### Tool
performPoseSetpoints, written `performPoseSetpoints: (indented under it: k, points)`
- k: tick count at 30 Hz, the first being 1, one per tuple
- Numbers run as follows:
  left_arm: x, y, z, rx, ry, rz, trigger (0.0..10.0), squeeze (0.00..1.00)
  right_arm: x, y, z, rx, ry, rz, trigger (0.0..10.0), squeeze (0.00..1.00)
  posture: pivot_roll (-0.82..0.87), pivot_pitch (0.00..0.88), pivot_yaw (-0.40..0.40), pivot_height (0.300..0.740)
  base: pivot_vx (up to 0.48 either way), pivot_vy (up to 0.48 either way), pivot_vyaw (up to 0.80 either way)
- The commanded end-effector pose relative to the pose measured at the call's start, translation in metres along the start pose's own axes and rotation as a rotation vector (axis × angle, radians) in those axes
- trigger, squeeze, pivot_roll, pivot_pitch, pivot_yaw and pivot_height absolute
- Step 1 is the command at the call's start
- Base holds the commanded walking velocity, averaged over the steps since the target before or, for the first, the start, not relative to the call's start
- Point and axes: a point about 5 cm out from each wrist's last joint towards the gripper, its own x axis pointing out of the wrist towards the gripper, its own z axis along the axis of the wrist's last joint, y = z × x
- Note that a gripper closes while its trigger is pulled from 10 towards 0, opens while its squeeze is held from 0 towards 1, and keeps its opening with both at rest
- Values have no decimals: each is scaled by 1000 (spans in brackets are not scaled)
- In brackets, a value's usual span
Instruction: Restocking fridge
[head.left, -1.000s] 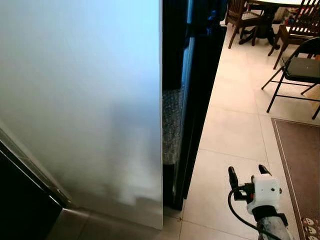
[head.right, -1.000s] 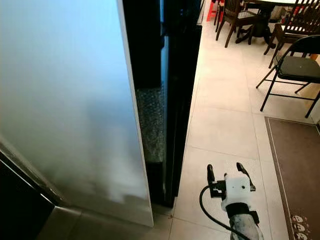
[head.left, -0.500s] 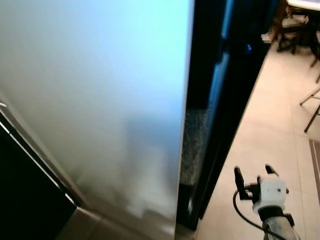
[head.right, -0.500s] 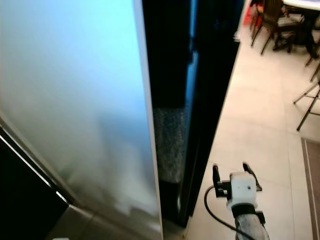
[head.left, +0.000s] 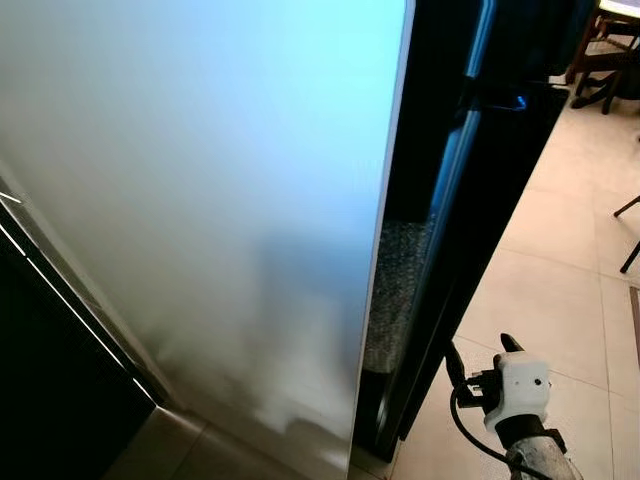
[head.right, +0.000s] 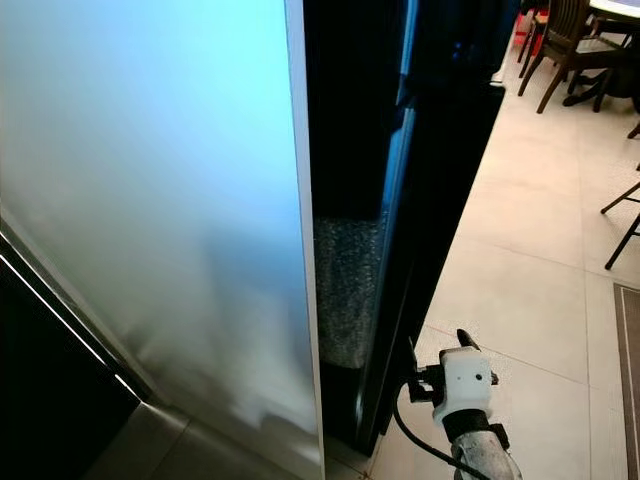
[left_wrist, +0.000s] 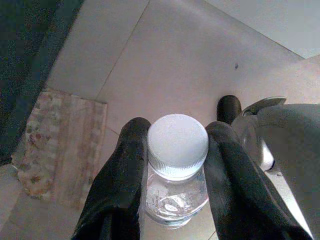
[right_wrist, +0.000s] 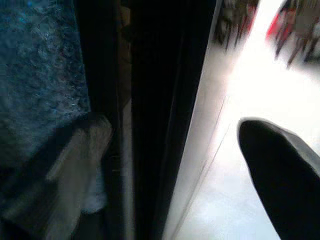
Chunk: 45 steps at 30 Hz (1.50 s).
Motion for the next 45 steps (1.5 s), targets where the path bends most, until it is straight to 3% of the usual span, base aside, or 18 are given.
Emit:
performPoseSetpoints:
  k: [1,6,12,19,25,45]
  points:
    - [-1,2,-3,14,21,-1,10000,0,4,3,7,35,-19,25,10000,0,-150,0,38,740,0,0,0]
    - [0,2,-3,20,21,-4,10000,0,22,5,30,-22,-96,66,10000,0,-166,0,44,740,0,0,0]
    - [0,0,-3,17,20,-7,10000,0,36,10,41,-2,-117,103,10000,0,-158,0,42,740,0,0,0]
    - [0,0,-3,13,20,-4,10000,0,41,18,46,-13,-131,144,10000,0,-149,0,41,740,0,0,0]
    - [0,0,-3,9,22,-3,10000,0,49,14,56,-27,-167,113,10000,0,-146,0,41,740,0,0,0]
    - [-1,0,-5,10,24,-5,10000,0,49,14,58,-54,-183,87,10000,0,-147,0,42,740,0,0,0]
